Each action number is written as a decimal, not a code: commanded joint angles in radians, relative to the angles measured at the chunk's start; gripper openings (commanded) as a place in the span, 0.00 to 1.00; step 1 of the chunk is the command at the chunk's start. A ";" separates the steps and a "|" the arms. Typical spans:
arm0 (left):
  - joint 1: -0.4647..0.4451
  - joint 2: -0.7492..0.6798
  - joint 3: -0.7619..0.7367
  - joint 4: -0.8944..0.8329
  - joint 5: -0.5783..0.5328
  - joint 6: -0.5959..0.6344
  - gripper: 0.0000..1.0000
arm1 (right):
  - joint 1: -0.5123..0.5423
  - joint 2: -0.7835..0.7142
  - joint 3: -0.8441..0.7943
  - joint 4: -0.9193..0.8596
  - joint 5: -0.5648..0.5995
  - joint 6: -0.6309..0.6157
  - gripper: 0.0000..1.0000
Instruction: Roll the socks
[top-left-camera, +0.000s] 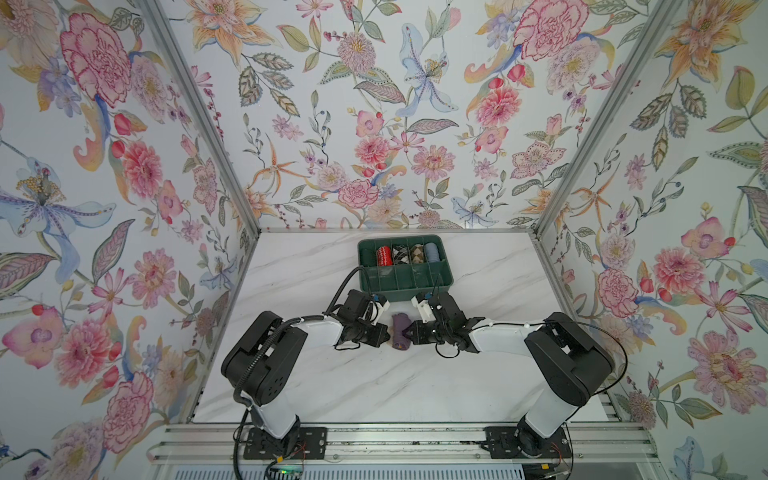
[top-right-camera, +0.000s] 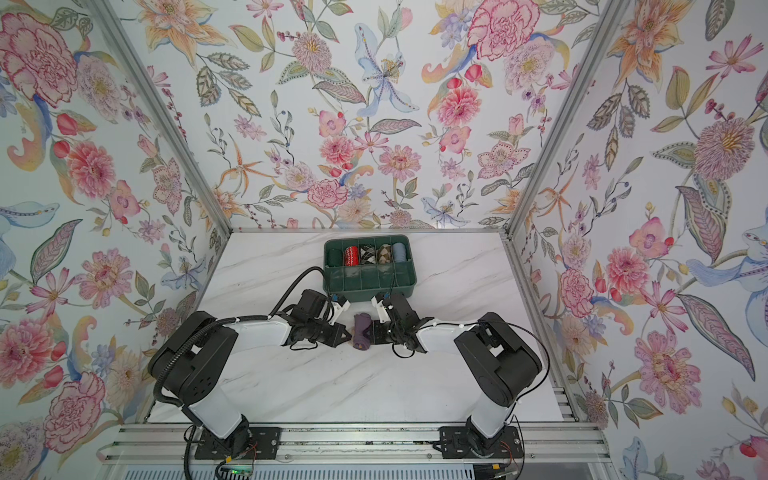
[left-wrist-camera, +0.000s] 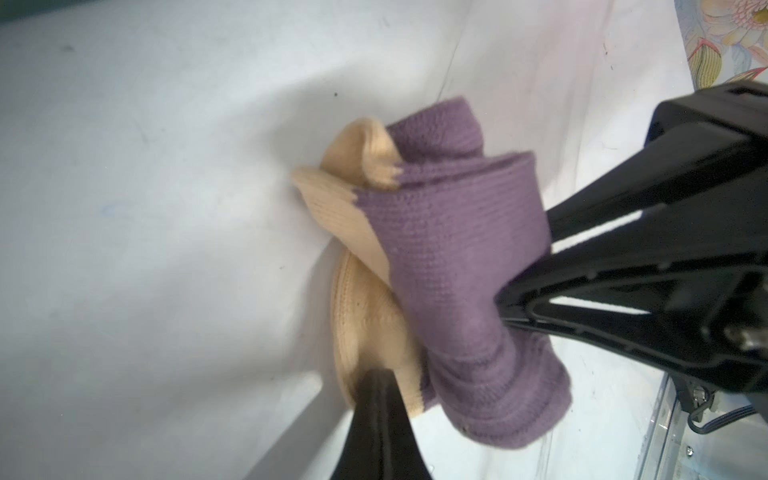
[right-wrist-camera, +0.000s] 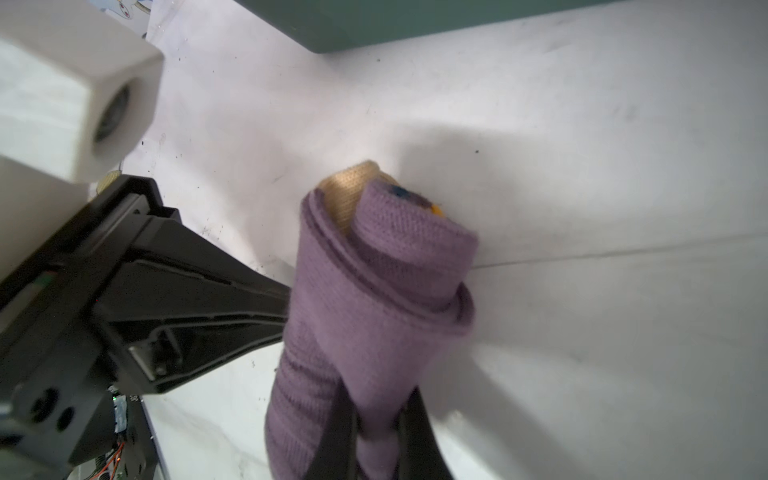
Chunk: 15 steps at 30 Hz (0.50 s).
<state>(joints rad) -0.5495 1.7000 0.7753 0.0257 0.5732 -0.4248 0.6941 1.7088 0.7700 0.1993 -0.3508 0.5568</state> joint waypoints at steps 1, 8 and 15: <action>0.006 -0.060 0.018 -0.008 -0.004 -0.009 0.01 | 0.005 0.026 -0.012 -0.188 0.066 -0.035 0.00; -0.025 -0.102 0.047 0.056 0.045 -0.048 0.00 | 0.008 0.035 0.009 -0.201 0.060 -0.040 0.00; -0.074 -0.037 0.053 0.136 0.092 -0.088 0.00 | 0.010 0.040 0.015 -0.206 0.058 -0.041 0.00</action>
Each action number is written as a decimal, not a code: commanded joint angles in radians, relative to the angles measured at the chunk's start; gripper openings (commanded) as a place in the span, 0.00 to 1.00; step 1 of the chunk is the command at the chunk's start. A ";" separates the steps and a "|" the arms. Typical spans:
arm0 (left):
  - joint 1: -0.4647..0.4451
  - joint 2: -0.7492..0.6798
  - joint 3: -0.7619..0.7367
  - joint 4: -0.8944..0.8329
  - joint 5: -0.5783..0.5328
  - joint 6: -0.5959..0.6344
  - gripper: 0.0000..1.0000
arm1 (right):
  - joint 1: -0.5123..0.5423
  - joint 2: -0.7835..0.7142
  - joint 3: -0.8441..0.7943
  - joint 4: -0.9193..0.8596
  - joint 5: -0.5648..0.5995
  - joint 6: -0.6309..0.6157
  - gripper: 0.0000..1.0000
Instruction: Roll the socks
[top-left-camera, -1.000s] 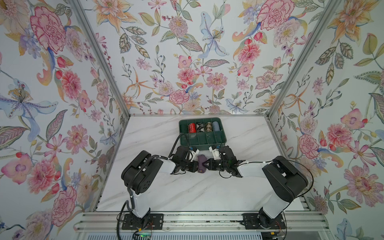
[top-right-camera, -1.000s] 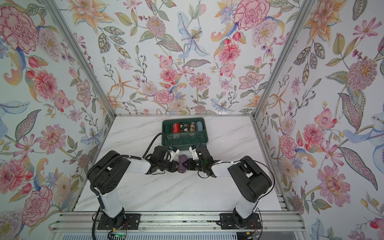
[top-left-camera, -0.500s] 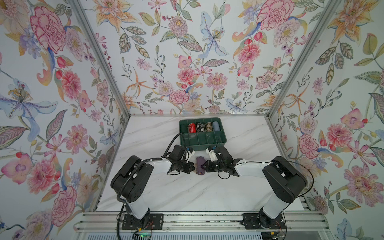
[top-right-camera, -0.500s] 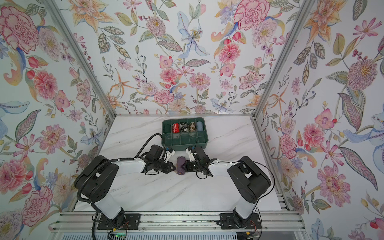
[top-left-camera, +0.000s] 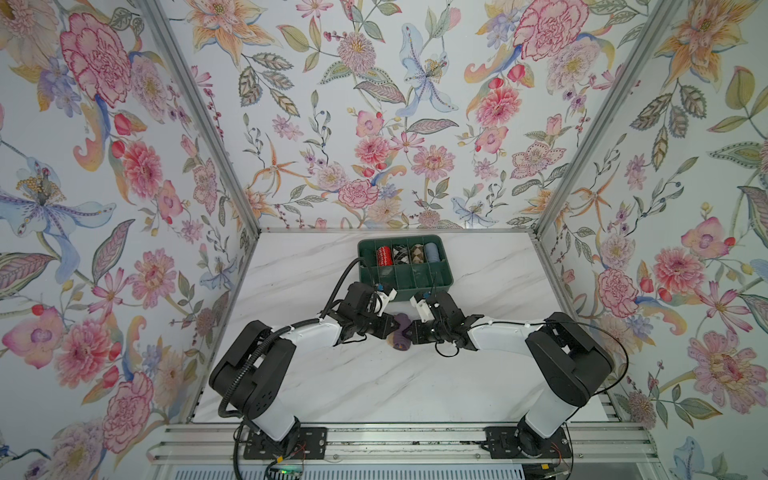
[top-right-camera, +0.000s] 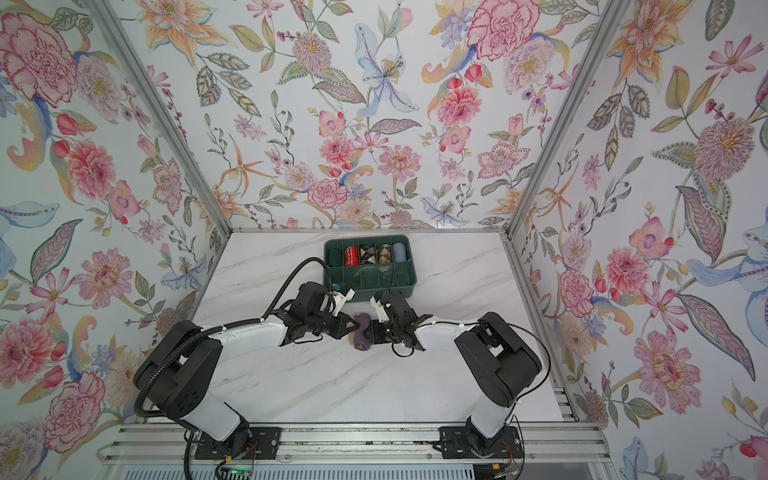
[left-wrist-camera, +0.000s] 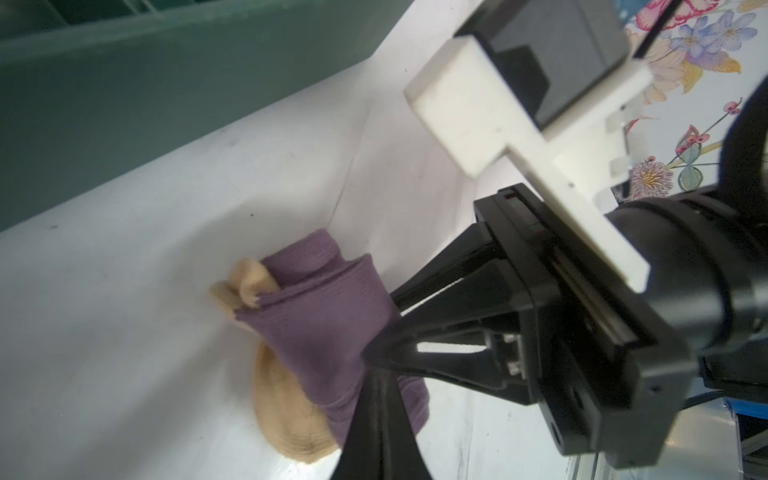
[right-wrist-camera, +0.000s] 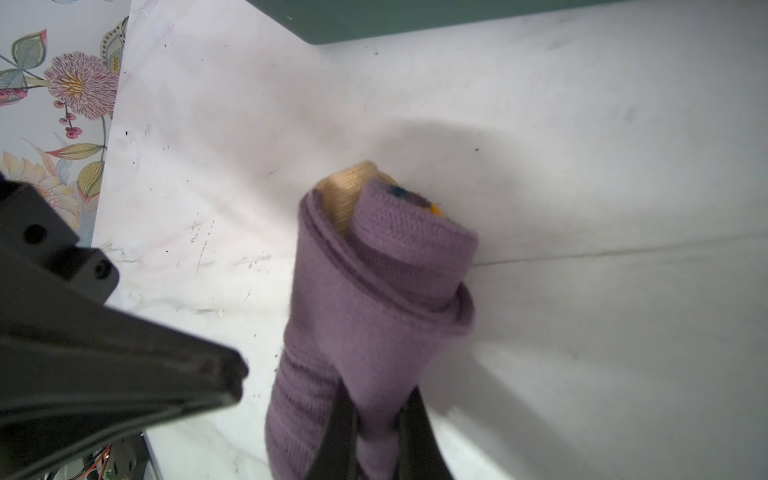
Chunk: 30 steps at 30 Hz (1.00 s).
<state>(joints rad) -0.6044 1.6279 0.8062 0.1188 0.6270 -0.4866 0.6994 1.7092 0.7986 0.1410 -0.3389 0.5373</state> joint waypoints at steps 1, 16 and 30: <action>-0.025 0.047 0.024 0.049 0.040 -0.028 0.00 | 0.006 0.040 -0.012 -0.148 0.047 -0.021 0.00; -0.011 0.137 0.039 -0.070 -0.055 0.061 0.00 | 0.002 0.039 0.010 -0.171 0.043 -0.033 0.00; 0.035 0.178 -0.020 -0.024 -0.046 0.072 0.00 | -0.024 -0.030 -0.011 -0.143 -0.008 -0.004 0.38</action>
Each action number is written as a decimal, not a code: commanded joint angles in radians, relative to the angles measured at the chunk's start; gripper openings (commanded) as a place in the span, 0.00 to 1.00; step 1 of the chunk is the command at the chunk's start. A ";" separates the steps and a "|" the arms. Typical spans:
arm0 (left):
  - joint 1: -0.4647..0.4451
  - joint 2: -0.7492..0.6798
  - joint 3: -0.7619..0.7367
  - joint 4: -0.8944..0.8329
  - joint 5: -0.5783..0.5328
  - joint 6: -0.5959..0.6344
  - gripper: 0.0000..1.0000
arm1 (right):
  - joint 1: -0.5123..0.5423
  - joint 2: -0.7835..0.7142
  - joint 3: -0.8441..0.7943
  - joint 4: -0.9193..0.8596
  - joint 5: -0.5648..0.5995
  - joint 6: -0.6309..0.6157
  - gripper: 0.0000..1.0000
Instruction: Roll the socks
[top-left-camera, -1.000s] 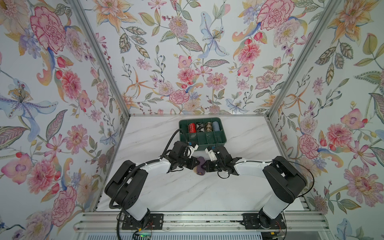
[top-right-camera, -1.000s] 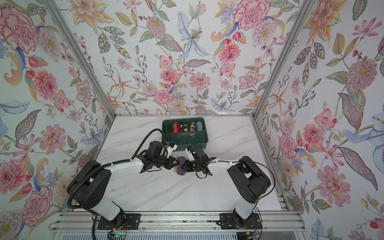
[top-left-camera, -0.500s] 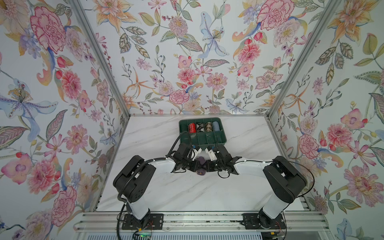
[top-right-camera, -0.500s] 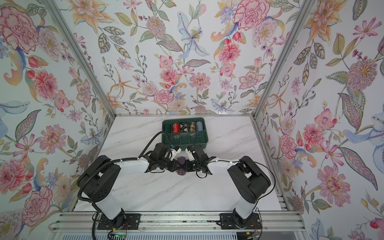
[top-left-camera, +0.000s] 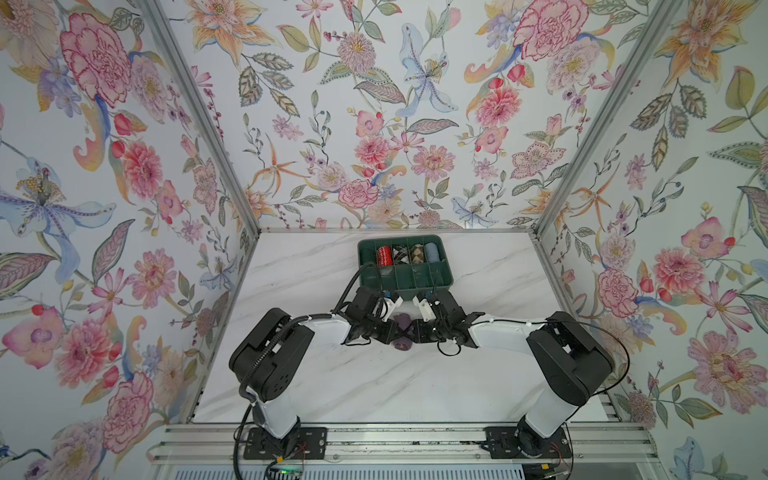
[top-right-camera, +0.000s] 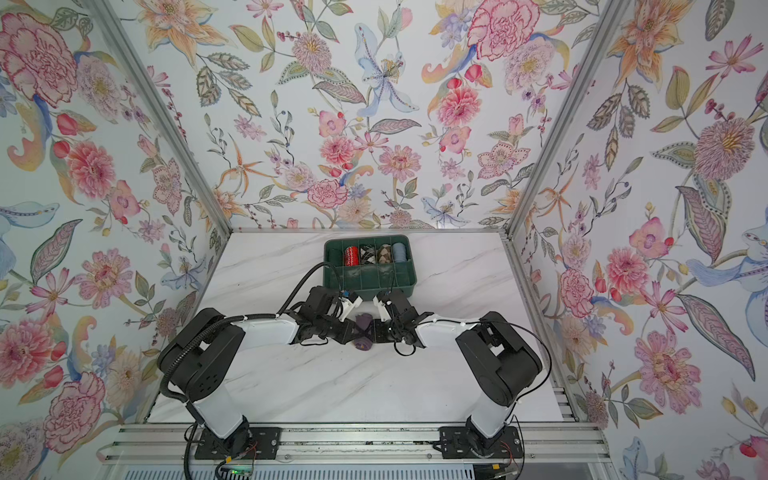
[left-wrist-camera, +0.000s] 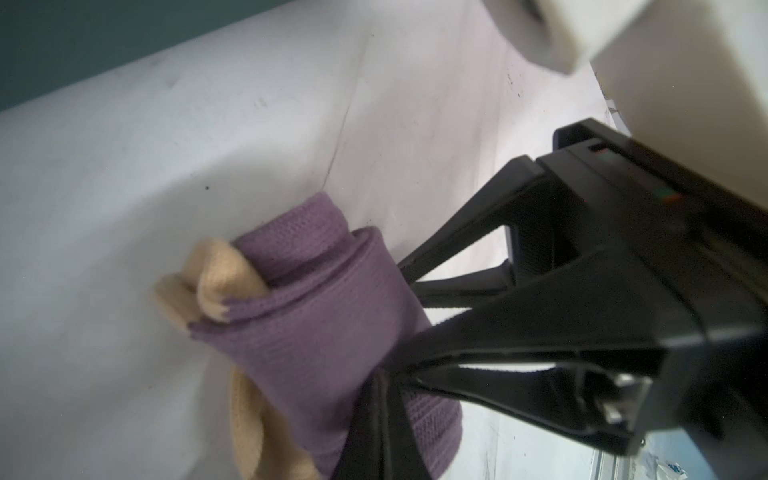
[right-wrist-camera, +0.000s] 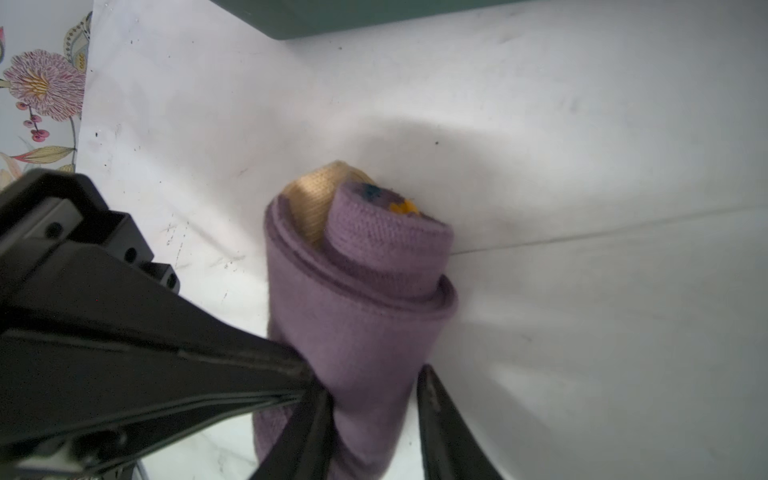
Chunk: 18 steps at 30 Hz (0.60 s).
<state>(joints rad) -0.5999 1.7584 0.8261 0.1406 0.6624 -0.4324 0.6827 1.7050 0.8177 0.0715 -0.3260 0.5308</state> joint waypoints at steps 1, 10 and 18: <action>0.032 0.049 -0.045 -0.038 -0.078 0.015 0.00 | -0.012 -0.030 -0.036 -0.064 -0.030 0.010 0.39; 0.061 0.051 -0.092 0.025 -0.051 0.004 0.00 | -0.073 -0.080 -0.120 0.065 -0.122 0.088 0.46; 0.068 0.074 -0.103 0.061 -0.032 -0.009 0.00 | -0.084 -0.090 -0.145 0.129 -0.178 0.130 0.50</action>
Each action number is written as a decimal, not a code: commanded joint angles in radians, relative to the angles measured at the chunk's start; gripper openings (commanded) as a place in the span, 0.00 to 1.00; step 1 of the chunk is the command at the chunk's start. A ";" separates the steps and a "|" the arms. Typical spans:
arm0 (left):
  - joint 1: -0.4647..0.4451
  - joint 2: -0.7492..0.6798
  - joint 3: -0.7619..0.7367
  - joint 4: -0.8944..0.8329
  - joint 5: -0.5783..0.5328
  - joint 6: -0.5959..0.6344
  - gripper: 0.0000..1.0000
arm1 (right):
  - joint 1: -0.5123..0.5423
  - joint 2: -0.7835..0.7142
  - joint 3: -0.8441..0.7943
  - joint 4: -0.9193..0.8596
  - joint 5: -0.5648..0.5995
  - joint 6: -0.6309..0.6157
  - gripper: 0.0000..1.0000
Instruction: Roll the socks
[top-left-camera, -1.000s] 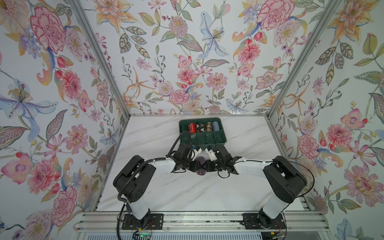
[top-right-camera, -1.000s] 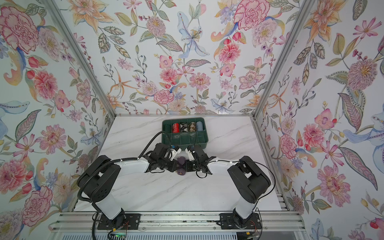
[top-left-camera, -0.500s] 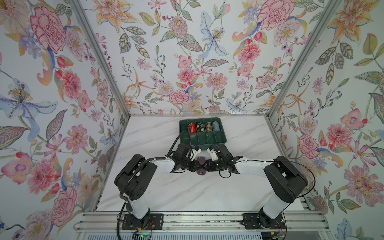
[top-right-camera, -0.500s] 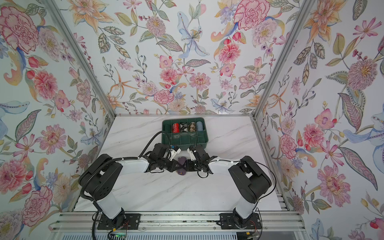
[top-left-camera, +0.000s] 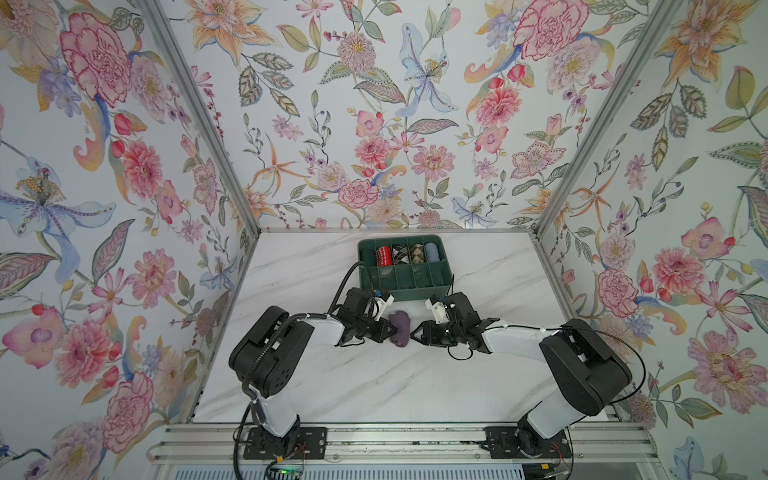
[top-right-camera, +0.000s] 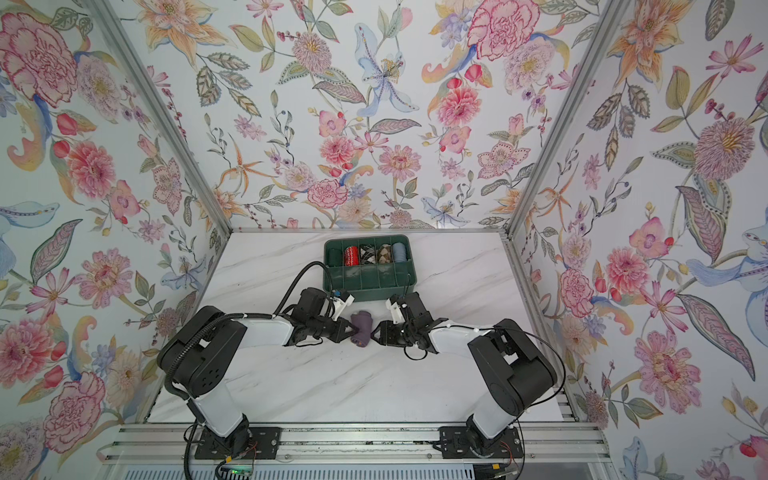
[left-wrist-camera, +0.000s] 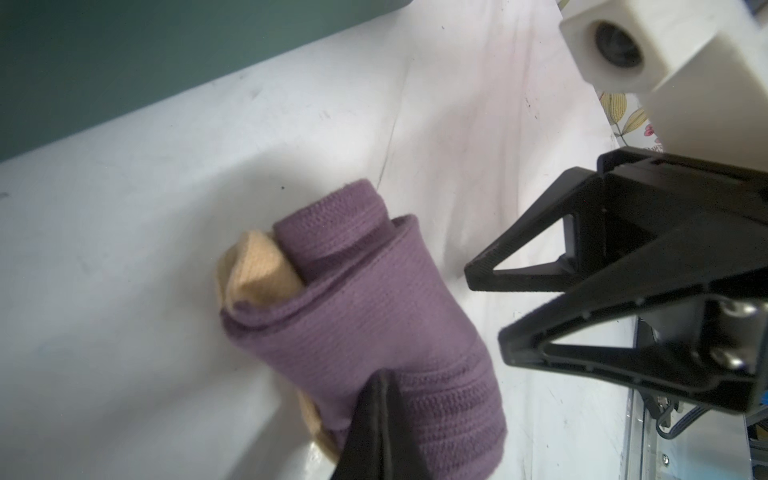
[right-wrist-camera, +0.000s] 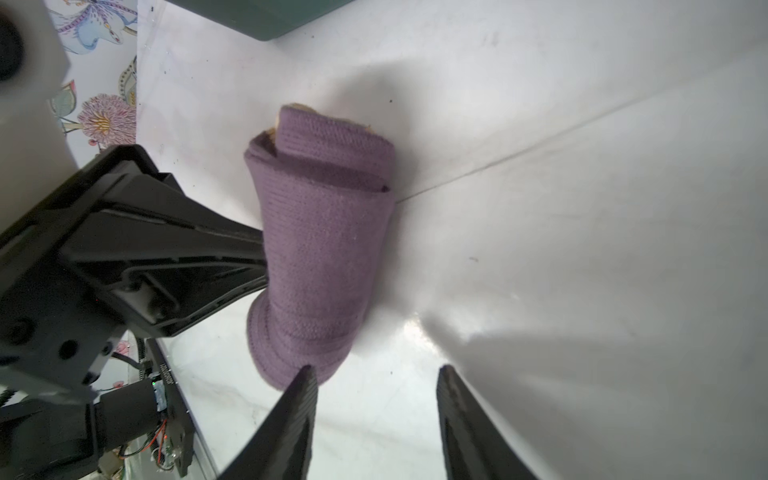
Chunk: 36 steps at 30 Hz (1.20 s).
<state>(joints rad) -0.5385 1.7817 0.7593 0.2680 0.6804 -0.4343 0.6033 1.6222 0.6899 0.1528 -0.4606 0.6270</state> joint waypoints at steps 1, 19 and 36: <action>0.006 0.053 -0.036 -0.065 -0.049 -0.007 0.00 | -0.007 -0.002 -0.025 0.073 -0.059 0.049 0.50; 0.005 0.056 -0.018 -0.060 -0.033 -0.014 0.00 | -0.018 0.139 0.118 0.075 -0.122 0.034 0.53; 0.006 0.078 -0.022 -0.035 -0.024 -0.017 0.00 | 0.006 0.213 0.188 0.041 -0.133 0.025 0.53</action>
<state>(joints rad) -0.5385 1.8088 0.7589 0.3016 0.6891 -0.4450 0.5961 1.8072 0.8474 0.2173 -0.5724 0.6701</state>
